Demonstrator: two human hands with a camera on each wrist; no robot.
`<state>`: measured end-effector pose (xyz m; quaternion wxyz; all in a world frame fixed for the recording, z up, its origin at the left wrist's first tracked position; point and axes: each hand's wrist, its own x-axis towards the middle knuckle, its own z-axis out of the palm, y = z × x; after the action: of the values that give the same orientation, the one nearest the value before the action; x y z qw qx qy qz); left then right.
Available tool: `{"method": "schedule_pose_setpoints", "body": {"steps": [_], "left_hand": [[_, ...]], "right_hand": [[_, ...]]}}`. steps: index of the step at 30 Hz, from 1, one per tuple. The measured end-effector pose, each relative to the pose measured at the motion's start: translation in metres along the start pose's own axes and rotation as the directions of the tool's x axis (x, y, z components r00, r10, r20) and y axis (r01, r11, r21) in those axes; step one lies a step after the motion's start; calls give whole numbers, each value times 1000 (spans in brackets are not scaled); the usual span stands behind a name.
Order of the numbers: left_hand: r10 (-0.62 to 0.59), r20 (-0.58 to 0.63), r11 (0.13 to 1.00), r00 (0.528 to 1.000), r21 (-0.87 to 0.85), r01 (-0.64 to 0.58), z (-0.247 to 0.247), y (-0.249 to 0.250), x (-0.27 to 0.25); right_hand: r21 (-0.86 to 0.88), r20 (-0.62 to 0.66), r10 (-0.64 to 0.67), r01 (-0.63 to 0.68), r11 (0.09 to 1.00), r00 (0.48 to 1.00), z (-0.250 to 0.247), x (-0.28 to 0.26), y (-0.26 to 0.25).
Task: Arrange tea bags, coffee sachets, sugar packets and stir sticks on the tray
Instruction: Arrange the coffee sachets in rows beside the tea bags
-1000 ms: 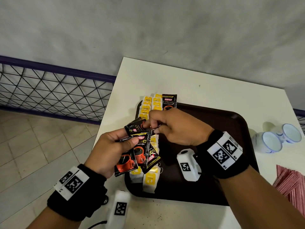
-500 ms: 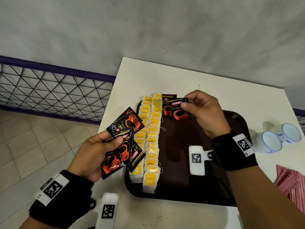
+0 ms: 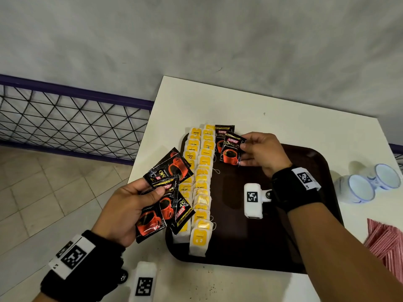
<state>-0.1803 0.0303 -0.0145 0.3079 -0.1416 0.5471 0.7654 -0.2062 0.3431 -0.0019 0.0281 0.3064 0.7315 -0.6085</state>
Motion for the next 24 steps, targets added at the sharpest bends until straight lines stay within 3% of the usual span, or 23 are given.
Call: {"method": "schedule_pose_setpoints", "body": {"steps": [9, 24], "left_hand": [[-14, 14, 1000, 1000, -8, 14, -1, -2, 0], [-25, 20, 1000, 999, -4, 25, -2, -3, -1]], "right_hand": [[-123, -37, 12, -17, 992, 999, 5, 20, 3], [-126, -97, 26, -38, 991, 995, 16, 26, 8]]}}
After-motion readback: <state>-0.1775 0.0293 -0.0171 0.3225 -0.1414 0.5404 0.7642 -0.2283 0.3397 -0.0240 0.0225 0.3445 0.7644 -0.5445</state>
